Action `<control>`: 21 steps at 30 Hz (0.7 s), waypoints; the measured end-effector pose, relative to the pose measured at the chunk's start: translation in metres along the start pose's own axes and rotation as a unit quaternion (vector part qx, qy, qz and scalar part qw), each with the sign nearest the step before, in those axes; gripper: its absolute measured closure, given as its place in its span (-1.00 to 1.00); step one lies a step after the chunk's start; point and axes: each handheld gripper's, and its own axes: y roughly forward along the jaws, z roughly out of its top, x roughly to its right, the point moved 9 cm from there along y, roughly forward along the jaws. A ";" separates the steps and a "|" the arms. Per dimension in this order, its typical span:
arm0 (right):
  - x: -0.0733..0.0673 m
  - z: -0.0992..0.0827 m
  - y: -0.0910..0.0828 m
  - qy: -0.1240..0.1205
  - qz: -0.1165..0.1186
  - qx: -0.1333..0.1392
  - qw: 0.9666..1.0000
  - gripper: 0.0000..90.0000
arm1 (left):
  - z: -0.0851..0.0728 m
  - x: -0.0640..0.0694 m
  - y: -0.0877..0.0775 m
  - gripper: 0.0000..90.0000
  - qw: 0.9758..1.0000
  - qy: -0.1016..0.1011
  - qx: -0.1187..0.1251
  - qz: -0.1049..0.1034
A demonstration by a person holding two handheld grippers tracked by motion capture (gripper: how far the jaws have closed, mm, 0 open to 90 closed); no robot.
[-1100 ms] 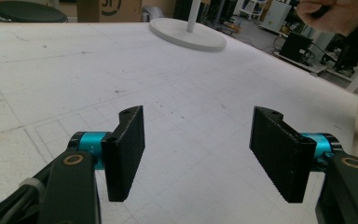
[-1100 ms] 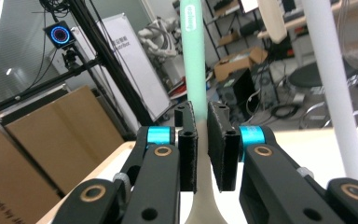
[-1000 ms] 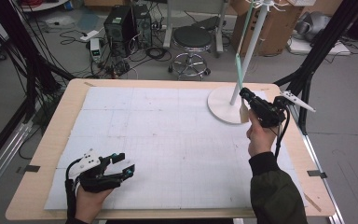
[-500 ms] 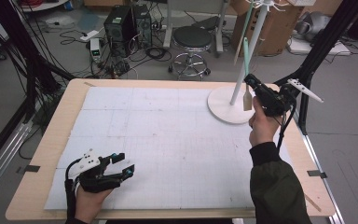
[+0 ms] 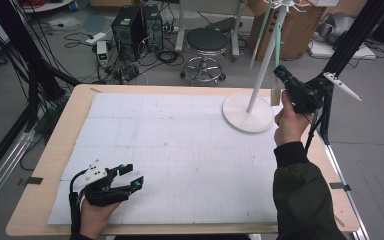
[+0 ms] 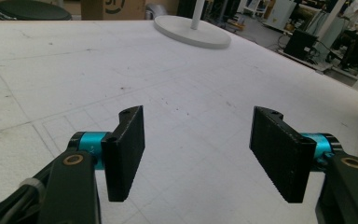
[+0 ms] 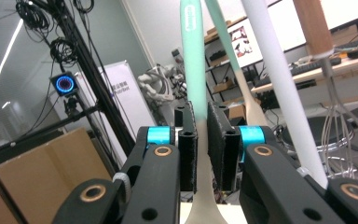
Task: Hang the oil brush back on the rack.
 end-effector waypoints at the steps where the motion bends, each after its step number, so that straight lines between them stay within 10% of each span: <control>1: -0.001 0.002 0.001 0.002 0.003 0.003 1.000 0.85 | 0.000 0.000 0.000 -0.20 1.000 -0.002 0.000 0.001; 21: -0.009 0.032 0.000 -0.006 -0.017 0.018 1.000 0.85 | 0.000 -0.002 0.000 -0.20 1.000 -0.004 0.002 0.001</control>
